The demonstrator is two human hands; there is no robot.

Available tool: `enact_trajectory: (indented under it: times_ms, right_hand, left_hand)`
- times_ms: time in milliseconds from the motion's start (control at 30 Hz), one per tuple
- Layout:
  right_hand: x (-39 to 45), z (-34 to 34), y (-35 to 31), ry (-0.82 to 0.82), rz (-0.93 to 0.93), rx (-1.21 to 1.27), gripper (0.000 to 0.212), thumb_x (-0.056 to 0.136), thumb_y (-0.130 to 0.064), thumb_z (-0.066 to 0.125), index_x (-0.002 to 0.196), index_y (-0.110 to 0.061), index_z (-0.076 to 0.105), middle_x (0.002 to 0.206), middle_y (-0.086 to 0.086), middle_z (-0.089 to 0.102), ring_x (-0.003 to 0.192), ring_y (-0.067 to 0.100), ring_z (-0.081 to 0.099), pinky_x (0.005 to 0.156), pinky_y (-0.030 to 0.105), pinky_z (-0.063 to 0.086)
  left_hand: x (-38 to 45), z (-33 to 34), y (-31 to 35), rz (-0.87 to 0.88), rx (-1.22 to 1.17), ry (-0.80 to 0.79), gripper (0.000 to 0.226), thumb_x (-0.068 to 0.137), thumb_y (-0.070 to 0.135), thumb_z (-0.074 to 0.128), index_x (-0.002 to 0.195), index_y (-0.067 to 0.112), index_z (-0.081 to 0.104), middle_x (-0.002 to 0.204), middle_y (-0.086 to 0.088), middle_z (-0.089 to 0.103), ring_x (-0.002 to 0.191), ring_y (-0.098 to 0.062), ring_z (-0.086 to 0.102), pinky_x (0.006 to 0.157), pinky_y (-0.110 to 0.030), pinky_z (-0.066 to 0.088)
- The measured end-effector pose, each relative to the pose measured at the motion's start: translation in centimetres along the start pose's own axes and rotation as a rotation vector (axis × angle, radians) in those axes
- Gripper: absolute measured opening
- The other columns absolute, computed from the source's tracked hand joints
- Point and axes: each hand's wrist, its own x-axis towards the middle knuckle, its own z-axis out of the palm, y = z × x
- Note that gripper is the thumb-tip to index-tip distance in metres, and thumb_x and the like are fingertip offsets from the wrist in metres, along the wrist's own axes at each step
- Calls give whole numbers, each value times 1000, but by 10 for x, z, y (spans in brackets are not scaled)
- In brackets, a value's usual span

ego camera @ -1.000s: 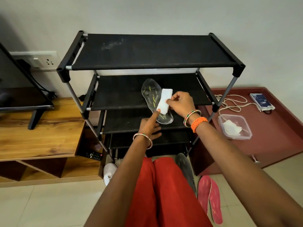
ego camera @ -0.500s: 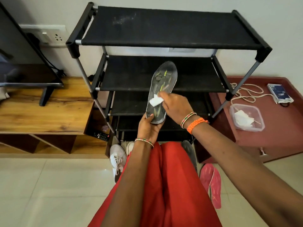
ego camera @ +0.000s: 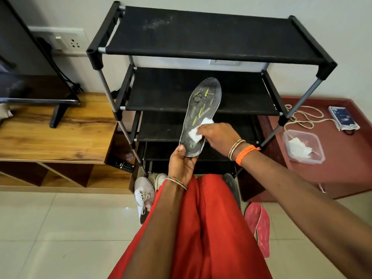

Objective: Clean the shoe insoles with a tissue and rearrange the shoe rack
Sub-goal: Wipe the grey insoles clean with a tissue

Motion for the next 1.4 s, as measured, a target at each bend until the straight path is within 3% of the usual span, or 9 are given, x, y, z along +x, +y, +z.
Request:
enact_trajectory:
  times_ms: [133, 300, 467, 667, 833, 1000, 1133, 1300, 1400]
  right_hand:
    - [-11, 7, -15, -52, -271, 67, 37, 74, -3, 39, 90, -12, 71, 96, 3, 72, 86, 23, 70, 60, 31, 57]
    - [3, 2, 5, 28, 259, 92, 35, 84, 1, 50, 109, -16, 68, 109, 12, 69, 93, 38, 64, 77, 44, 52]
    - [-13, 12, -29, -100, -279, 110, 35, 75, -3, 40, 93, -10, 70, 99, 7, 71, 90, 27, 69, 65, 38, 58]
    - [-3, 4, 14, 24, 272, 97, 43, 80, 8, 48, 110, -16, 67, 111, 10, 68, 93, 39, 64, 77, 43, 52]
    - [-26, 19, -23, -43, -265, 135, 46, 67, -3, 31, 89, -12, 70, 99, 4, 72, 88, 23, 70, 61, 34, 59]
    - [-14, 15, 5, 54, 171, 131, 47, 73, 10, 47, 106, -15, 68, 115, 3, 67, 95, 32, 67, 74, 43, 55]
    - [-24, 21, -19, -76, -151, 147, 45, 66, 13, 55, 102, -12, 68, 112, 6, 68, 100, 27, 66, 71, 43, 58]
    - [-18, 15, 10, -3, 112, 148, 49, 72, 12, 51, 109, -15, 68, 121, 1, 65, 107, 26, 63, 82, 42, 54]
    - [-22, 16, -12, -7, -73, 118, 50, 64, 14, 51, 105, -9, 70, 113, 7, 68, 104, 24, 65, 77, 38, 57]
  left_hand:
    - [3, 0, -1, -17, 17, 28, 27, 98, 2, 29, 97, 0, 56, 77, -7, 73, 70, -15, 70, 68, -27, 57]
    - [3, 0, -3, -10, 13, 81, 28, 99, 2, 29, 96, 2, 57, 78, -6, 73, 72, -16, 71, 70, -29, 58]
    - [6, -3, -1, -3, 24, 84, 32, 93, -7, 26, 91, -1, 57, 70, -7, 71, 64, -15, 69, 63, -26, 57]
    - [6, -2, -5, 26, 58, 128, 27, 99, 5, 30, 97, 4, 58, 94, -9, 67, 81, -18, 68, 69, -28, 59]
    - [7, -2, -2, 2, 65, 143, 33, 100, 3, 27, 79, 6, 53, 66, -6, 68, 57, -11, 67, 59, -24, 56]
    - [7, -4, -6, 6, 80, 126, 30, 99, 5, 29, 96, 4, 58, 82, -5, 73, 75, -15, 70, 70, -28, 58]
    - [5, -3, -4, -5, 78, 140, 38, 99, 1, 27, 83, 4, 61, 73, -6, 72, 65, -14, 70, 60, -27, 58]
    - [4, 0, -7, 8, 149, 141, 29, 100, 6, 28, 99, 4, 57, 97, -10, 65, 87, -20, 64, 63, -26, 58]
    - [5, -1, -6, -10, 154, 122, 31, 100, 5, 27, 91, 4, 57, 78, -5, 71, 72, -14, 68, 60, -25, 57]
